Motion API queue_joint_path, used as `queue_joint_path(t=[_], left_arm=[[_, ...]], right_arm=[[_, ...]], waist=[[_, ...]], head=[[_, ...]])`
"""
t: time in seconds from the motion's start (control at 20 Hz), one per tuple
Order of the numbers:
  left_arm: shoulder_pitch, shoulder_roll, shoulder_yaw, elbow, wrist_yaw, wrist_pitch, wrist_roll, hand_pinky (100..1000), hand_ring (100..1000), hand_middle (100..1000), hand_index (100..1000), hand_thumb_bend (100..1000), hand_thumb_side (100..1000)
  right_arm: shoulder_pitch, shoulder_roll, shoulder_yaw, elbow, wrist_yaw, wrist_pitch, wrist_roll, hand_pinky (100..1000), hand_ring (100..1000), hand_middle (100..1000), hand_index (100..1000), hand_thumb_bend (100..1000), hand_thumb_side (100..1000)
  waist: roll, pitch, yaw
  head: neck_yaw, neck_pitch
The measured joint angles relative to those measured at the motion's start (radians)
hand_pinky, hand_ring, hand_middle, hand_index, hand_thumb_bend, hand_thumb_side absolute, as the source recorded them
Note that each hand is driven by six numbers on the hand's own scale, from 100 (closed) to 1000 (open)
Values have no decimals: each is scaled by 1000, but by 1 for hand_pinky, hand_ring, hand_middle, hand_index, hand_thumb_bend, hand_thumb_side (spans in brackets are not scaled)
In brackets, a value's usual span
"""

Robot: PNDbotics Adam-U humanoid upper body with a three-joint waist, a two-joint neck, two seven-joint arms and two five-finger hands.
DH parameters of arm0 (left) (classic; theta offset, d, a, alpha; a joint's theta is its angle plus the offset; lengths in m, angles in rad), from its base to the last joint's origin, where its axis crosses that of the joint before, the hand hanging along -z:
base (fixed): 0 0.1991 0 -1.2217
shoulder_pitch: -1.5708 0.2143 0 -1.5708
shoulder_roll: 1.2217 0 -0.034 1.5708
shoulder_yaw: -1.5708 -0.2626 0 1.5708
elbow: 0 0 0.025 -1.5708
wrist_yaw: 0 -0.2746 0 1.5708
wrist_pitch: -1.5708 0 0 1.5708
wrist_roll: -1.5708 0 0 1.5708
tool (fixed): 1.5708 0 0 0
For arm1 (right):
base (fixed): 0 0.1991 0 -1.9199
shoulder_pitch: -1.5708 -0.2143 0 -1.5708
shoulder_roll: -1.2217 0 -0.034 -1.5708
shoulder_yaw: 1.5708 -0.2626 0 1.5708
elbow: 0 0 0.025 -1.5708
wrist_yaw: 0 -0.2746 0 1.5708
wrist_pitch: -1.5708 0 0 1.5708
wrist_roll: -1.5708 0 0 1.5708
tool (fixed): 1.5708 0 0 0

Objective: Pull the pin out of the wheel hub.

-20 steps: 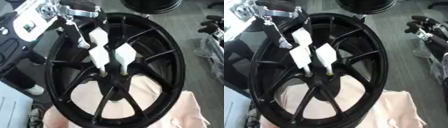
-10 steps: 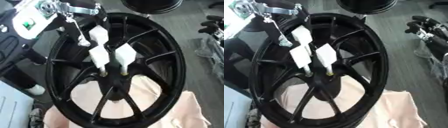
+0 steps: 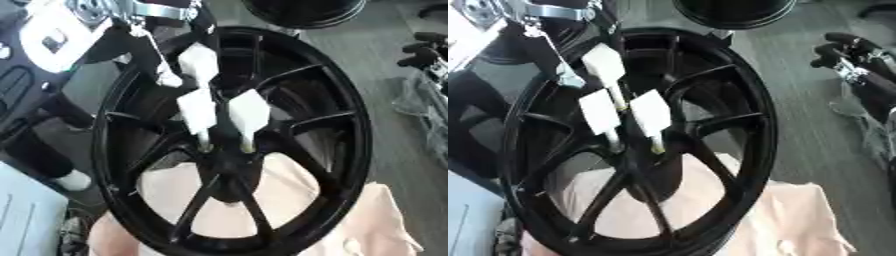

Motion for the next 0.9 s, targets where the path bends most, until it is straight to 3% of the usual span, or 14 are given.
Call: queue_joint_path(t=[0.6, 0.9], left_arm=[[-18, 31, 50, -63, 32, 18, -18, 761, 683, 526, 389, 295, 100], [-18, 65, 108, -110, 61, 33, -33, 762, 683, 526, 391, 384, 100]], right_arm=[[6, 0, 0, 5, 1, -1, 0, 982, 728, 729, 854, 360, 397], [10, 0, 0, 6, 4, -1, 0, 982, 728, 730, 855, 358, 398]], waist=[[1, 0, 7], [1, -1, 18]], head=[[4, 1], [4, 4]])
